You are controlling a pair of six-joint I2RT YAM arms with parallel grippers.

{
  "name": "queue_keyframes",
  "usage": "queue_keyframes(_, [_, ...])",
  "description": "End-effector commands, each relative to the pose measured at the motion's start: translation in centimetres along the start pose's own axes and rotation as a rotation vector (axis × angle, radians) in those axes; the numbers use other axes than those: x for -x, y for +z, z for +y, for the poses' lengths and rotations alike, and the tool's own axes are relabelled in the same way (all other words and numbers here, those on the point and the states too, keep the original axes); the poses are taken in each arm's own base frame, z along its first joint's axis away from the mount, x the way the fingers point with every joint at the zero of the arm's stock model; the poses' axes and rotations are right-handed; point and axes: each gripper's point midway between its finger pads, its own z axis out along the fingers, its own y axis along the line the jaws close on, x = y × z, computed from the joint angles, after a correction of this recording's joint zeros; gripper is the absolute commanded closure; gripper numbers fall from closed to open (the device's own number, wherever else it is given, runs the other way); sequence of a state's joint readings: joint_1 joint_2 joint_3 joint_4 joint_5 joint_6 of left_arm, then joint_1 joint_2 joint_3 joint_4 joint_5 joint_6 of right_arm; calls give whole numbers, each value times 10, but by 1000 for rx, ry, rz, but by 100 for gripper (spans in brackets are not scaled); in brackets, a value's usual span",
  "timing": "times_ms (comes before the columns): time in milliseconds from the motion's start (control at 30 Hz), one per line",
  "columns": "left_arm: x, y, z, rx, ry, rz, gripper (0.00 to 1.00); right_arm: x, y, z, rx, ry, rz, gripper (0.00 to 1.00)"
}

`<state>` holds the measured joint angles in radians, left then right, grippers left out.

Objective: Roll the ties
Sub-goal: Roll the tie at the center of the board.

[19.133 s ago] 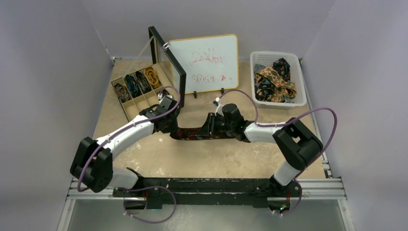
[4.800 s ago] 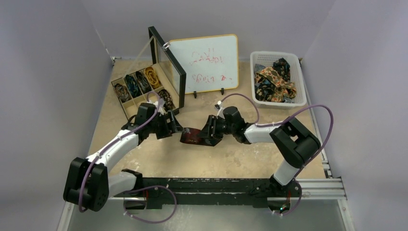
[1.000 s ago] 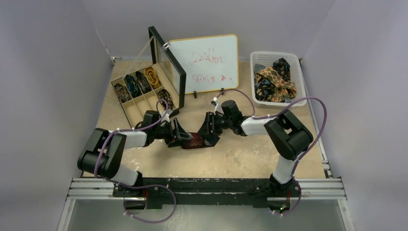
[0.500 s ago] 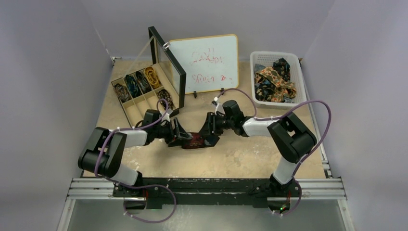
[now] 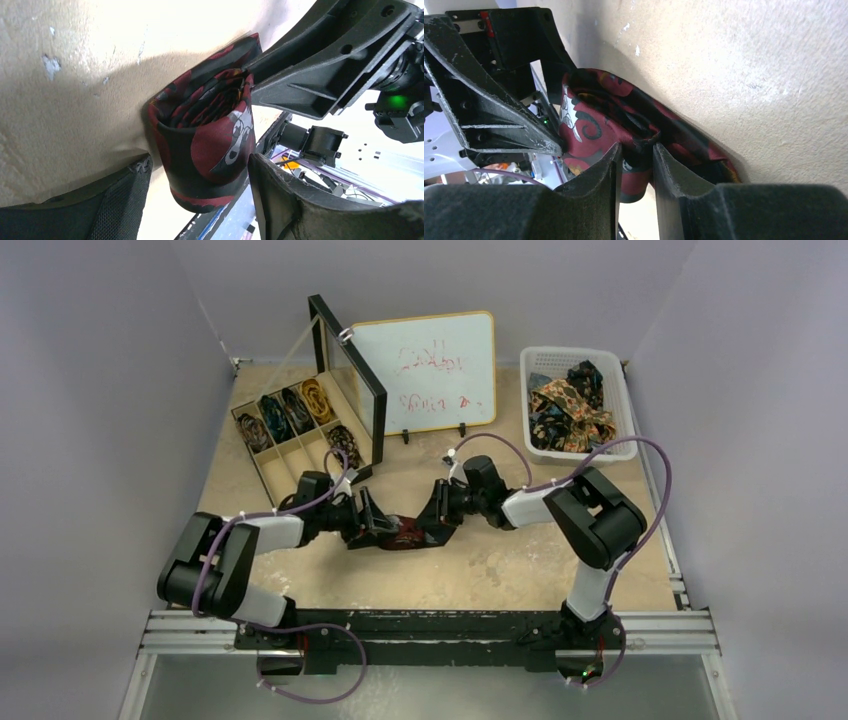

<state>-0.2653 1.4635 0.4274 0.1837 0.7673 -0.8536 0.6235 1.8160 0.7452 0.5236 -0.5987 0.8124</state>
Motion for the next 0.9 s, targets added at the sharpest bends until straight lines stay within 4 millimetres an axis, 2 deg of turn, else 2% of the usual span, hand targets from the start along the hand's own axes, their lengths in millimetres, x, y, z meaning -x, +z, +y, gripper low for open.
queue_keyframes(0, [-7,-2,2,11,2,-8,31,-10,3,1,44,40,15,70])
queue_keyframes(233, [-7,2,6,25,-64,-40,31,-12,1,0,45,48,8,71])
queue_keyframes(367, [-6,9,0,9,-49,-23,34,-15,0,-1,46,52,12,71])
queue_keyframes(533, [-16,21,-10,17,-26,5,36,-17,-3,-2,47,61,4,72])
queue_keyframes(733, [-11,24,-2,100,-22,-27,60,-17,-6,4,58,43,2,71])
queue_keyframes(867, [3,19,-6,174,60,-54,67,-16,-14,12,58,13,2,62])
